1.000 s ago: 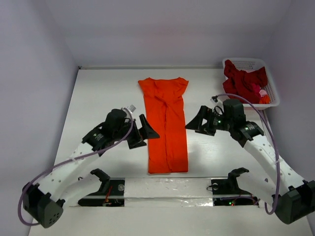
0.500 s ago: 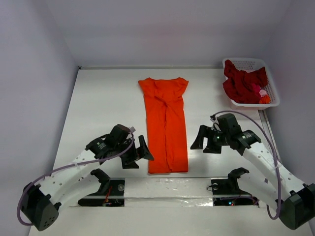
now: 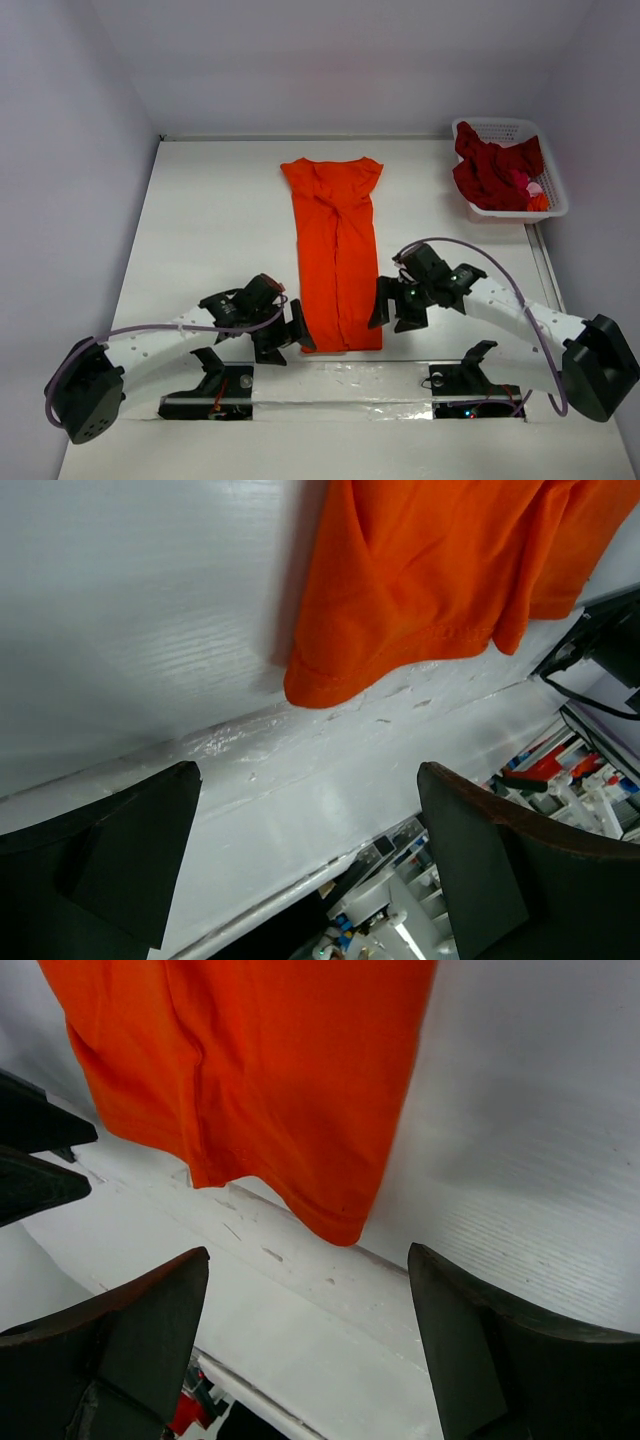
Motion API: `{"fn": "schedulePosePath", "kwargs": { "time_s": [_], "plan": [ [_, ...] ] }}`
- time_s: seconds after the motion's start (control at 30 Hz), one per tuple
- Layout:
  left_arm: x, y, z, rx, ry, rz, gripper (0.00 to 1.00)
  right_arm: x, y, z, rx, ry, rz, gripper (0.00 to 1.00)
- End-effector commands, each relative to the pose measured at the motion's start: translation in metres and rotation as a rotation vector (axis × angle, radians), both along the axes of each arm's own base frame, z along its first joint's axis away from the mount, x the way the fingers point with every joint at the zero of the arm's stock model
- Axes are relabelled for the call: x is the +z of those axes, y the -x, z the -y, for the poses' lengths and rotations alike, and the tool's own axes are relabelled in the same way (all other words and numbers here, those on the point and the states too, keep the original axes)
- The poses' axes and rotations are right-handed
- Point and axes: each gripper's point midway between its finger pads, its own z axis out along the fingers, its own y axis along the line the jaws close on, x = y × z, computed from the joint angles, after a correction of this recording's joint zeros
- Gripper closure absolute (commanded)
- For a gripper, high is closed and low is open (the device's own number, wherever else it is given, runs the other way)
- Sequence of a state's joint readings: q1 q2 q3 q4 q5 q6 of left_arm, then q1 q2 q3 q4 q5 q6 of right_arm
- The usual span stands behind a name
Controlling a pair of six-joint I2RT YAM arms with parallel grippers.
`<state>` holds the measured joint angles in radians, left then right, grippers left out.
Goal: Fold and stack the t-shirts
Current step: Grab the bottom of the folded rectangular tshirt with both arms
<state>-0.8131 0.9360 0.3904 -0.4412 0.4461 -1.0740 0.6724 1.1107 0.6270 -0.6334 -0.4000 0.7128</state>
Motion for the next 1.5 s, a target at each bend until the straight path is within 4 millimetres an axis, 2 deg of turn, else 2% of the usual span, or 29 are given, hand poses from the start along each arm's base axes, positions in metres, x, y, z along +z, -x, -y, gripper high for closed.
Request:
{"fn": "schedulePosePath", "kwargs": {
  "time_s": [0.0,0.2,0.53,0.63,0.77,0.87,1.03,1.17,1.27,1.33,1.47],
  "plan": [
    [-0.006,-0.005,0.010,0.033,0.038,-0.004,0.14,-0.005,-0.004,-0.010,-0.008,-0.030,0.013,0.15],
    [-0.015,-0.012,0.014,0.041,0.012,0.009,0.16,-0.015,0.010,-0.019,0.029,-0.027,-0.019,0.16],
    [-0.031,-0.021,0.012,0.112,-0.016,0.020,0.20,-0.034,0.025,-0.020,0.003,-0.049,-0.085,0.17],
    [-0.035,-0.024,0.012,0.138,-0.025,0.020,0.27,-0.040,0.031,-0.019,-0.008,-0.066,-0.105,0.20],
    [-0.040,-0.029,0.010,0.177,-0.043,0.027,0.39,-0.043,0.028,-0.018,-0.018,-0.068,-0.087,0.25],
    [-0.041,-0.034,0.010,0.199,-0.055,0.036,0.40,-0.045,0.028,-0.018,-0.025,-0.064,-0.087,0.27],
    [-0.043,-0.041,0.009,0.222,-0.079,0.052,0.40,-0.038,0.024,-0.019,-0.028,-0.080,-0.055,0.28],
    [-0.049,-0.045,0.000,0.271,-0.140,0.056,0.42,-0.037,0.020,-0.021,-0.022,-0.082,-0.035,0.28],
    [-0.044,-0.053,-0.003,0.308,-0.158,0.085,0.48,-0.037,0.019,-0.023,-0.016,-0.084,-0.036,0.28],
    [-0.038,-0.060,-0.002,0.324,-0.163,0.108,0.49,-0.036,0.019,-0.023,-0.015,-0.088,-0.034,0.28],
    [-0.036,-0.068,-0.013,0.356,-0.224,0.152,0.50,-0.034,0.018,-0.025,-0.014,-0.098,-0.028,0.28]
  ]
}}
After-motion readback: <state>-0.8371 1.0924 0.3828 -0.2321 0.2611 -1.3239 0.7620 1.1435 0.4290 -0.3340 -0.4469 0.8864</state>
